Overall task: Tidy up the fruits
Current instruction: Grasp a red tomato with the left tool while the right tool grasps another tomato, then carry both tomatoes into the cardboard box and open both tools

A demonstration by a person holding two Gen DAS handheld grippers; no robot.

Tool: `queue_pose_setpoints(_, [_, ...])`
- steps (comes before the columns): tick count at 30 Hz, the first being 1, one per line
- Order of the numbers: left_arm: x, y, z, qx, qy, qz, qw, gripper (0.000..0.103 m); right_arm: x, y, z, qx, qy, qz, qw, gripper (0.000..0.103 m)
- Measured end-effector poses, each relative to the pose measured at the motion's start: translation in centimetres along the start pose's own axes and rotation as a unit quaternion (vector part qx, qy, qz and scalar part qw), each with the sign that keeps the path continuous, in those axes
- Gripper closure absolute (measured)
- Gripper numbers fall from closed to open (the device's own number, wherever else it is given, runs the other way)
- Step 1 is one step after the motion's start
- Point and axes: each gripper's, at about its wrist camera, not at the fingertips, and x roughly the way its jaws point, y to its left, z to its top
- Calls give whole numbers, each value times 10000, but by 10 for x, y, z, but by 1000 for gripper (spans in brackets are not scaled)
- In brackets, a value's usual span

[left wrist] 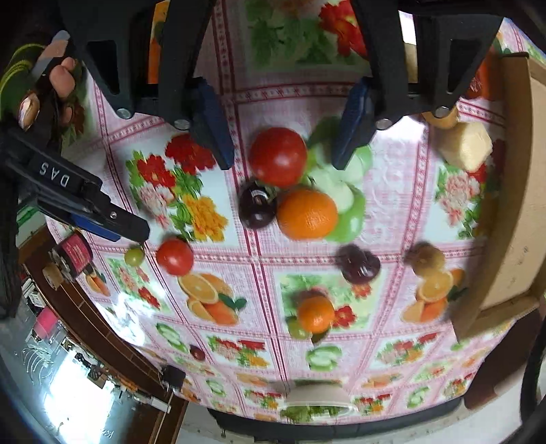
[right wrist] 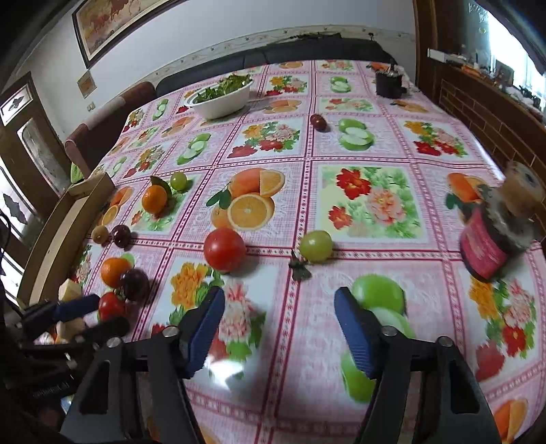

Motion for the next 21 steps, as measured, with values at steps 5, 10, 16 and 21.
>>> queue_pose_setpoints(5, [-1,5,1,17,-28,-143,9999,69,15,17,12,-235,24,199,9995,42])
queue_pose_setpoints(10, [-3,7,-1,-1,-16,-241,9997,73,37,37,22,-515,160,145,9984,51])
queue_pose_setpoints(16, [-16,15,-4,-143,-117,-379,9991,74,23,43,19,-604,14,107,9981,70])
queue_pose_setpoints(21, [-38,22,-9,-222,-272,-493,9982,74,-1,46,9,-509,-102,300,9982,70])
